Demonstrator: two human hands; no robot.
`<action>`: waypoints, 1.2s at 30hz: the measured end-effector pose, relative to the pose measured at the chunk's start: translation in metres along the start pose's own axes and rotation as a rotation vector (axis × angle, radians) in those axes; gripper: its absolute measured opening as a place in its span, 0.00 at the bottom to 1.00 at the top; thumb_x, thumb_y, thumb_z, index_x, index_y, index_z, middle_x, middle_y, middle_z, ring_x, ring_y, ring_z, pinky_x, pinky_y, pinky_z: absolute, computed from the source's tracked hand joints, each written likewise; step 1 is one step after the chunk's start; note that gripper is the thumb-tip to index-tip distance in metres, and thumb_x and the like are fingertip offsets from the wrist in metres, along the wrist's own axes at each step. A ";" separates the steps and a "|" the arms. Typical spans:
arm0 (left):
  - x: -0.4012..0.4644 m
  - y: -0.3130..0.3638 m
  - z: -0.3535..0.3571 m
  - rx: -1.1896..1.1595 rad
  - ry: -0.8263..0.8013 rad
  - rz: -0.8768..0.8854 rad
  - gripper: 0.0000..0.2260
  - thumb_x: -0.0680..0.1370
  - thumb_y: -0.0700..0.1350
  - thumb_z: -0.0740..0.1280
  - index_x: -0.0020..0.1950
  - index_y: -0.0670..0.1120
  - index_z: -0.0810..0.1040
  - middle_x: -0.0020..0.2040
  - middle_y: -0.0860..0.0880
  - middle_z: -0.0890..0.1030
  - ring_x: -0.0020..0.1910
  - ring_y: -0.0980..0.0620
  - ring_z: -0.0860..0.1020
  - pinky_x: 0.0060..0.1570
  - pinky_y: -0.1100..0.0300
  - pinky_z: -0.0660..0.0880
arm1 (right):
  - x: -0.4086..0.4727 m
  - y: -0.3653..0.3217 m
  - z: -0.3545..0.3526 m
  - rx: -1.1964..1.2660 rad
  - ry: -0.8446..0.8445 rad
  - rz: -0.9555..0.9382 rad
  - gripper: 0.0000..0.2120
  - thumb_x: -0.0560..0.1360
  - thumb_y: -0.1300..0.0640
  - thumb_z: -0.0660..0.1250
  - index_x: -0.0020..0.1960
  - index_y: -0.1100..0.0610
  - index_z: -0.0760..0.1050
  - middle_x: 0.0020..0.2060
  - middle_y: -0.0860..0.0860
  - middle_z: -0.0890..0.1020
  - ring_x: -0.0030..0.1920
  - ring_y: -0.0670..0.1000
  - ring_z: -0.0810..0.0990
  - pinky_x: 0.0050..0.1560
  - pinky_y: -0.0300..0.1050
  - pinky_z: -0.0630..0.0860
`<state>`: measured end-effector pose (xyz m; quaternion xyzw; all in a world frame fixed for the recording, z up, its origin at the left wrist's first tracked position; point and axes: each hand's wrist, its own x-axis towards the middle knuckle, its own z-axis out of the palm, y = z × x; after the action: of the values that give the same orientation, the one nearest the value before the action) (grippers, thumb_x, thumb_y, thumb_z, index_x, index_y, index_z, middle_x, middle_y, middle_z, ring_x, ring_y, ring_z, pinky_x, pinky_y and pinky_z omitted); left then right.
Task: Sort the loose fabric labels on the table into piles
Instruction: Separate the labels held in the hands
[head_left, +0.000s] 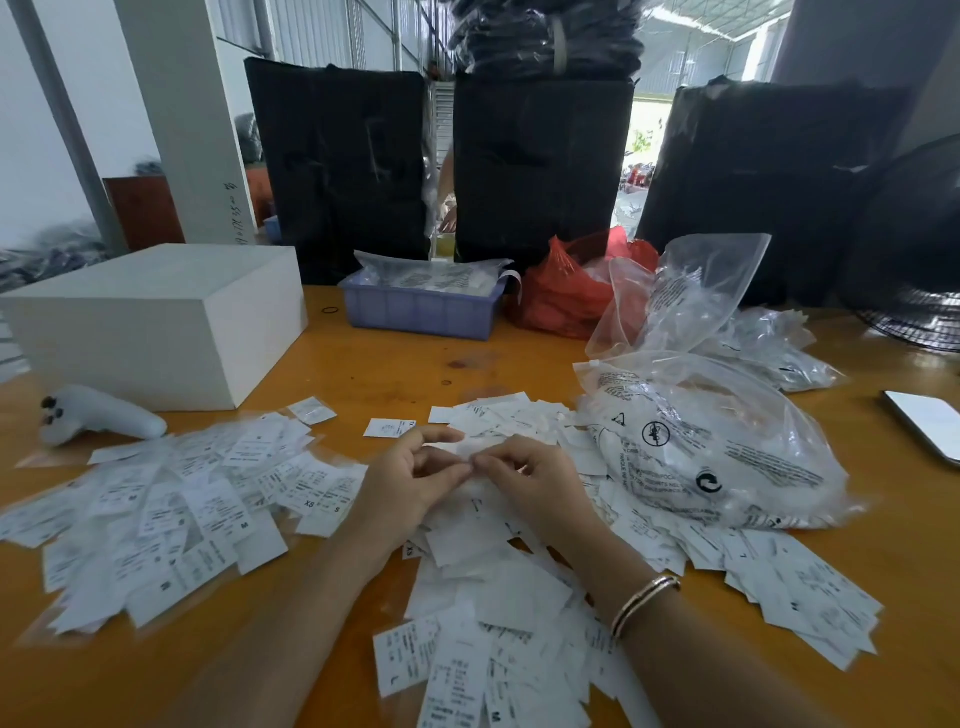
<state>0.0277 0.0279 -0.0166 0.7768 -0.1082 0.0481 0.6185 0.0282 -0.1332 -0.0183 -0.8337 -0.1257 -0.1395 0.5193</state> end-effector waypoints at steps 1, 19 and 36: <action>0.000 0.000 0.000 -0.004 -0.011 -0.005 0.11 0.73 0.46 0.72 0.53 0.56 0.76 0.43 0.57 0.84 0.42 0.59 0.81 0.40 0.67 0.75 | 0.000 0.000 -0.001 0.041 0.020 0.031 0.05 0.74 0.56 0.69 0.43 0.50 0.83 0.35 0.41 0.81 0.37 0.38 0.76 0.38 0.31 0.71; -0.002 0.000 0.000 -0.003 0.040 0.069 0.03 0.74 0.42 0.71 0.43 0.50 0.81 0.38 0.55 0.84 0.38 0.61 0.81 0.36 0.74 0.73 | -0.002 -0.001 -0.005 0.219 0.064 0.047 0.06 0.75 0.54 0.67 0.51 0.48 0.81 0.44 0.43 0.82 0.47 0.45 0.80 0.48 0.39 0.76; -0.001 0.002 0.003 -0.133 0.075 -0.015 0.04 0.75 0.45 0.69 0.49 0.52 0.81 0.43 0.56 0.85 0.43 0.62 0.81 0.38 0.73 0.74 | -0.001 -0.005 -0.006 0.419 0.080 0.088 0.07 0.75 0.60 0.68 0.45 0.49 0.82 0.39 0.46 0.85 0.39 0.47 0.84 0.38 0.37 0.76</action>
<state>0.0260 0.0243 -0.0157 0.7327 -0.0820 0.0650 0.6725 0.0249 -0.1365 -0.0122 -0.7062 -0.0946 -0.1204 0.6913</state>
